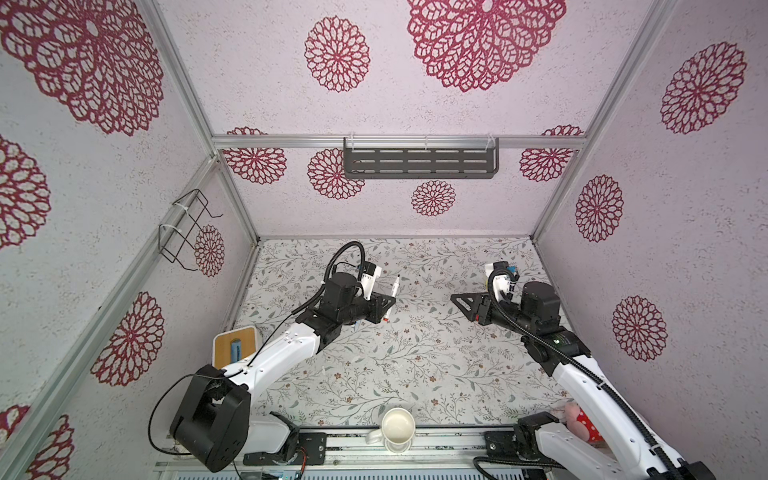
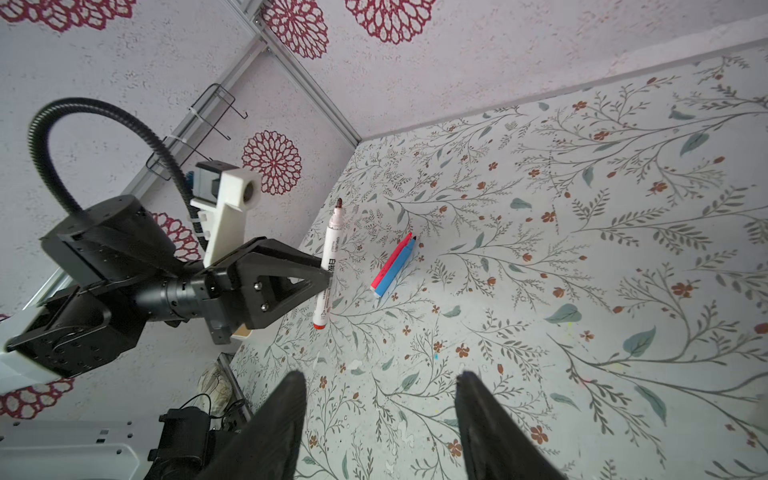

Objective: Insert the pens into the pen caps
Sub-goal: 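Lift the white marker upright toward the center while the right gripper approaches it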

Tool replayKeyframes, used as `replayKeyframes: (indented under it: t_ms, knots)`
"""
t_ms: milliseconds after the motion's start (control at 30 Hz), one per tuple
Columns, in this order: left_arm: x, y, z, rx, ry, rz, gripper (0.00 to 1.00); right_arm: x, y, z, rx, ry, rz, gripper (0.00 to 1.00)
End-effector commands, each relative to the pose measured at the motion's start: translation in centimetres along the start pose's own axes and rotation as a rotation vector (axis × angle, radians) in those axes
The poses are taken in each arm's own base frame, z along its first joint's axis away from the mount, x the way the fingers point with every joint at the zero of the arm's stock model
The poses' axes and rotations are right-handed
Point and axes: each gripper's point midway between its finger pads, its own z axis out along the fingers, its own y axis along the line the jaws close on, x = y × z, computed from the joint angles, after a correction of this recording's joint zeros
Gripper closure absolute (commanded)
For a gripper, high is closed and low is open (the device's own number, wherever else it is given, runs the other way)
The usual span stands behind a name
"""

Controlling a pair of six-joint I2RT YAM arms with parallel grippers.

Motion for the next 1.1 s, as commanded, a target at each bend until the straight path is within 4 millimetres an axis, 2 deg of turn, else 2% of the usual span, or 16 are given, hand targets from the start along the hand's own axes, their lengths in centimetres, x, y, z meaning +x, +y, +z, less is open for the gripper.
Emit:
replayKeyframes:
  t_ms: [0, 133, 400, 1067]
  knots:
    - [-1.3, -1.6, -0.6, 0.058, -0.066, 0.01, 0.92, -0.8, 2.2, 0.7, -0.081, -0.021, -0.032, 0.39]
    - [-1.6, -3.0, -0.7, 0.099, -0.081, 0.008, 0.92, -0.6, 3.5, 1.7, -0.124, -0.007, -0.041, 0.39]
    - [-1.6, -4.5, -0.7, 0.126, -0.092, 0.019, 0.92, -0.5, 5.9, 3.6, -0.198, 0.016, -0.06, 0.38]
    - [-1.3, -7.7, -1.4, 0.192, -0.123, 0.037, 0.93, -1.1, 8.1, 6.0, -0.248, 0.04, -0.086, 0.37]
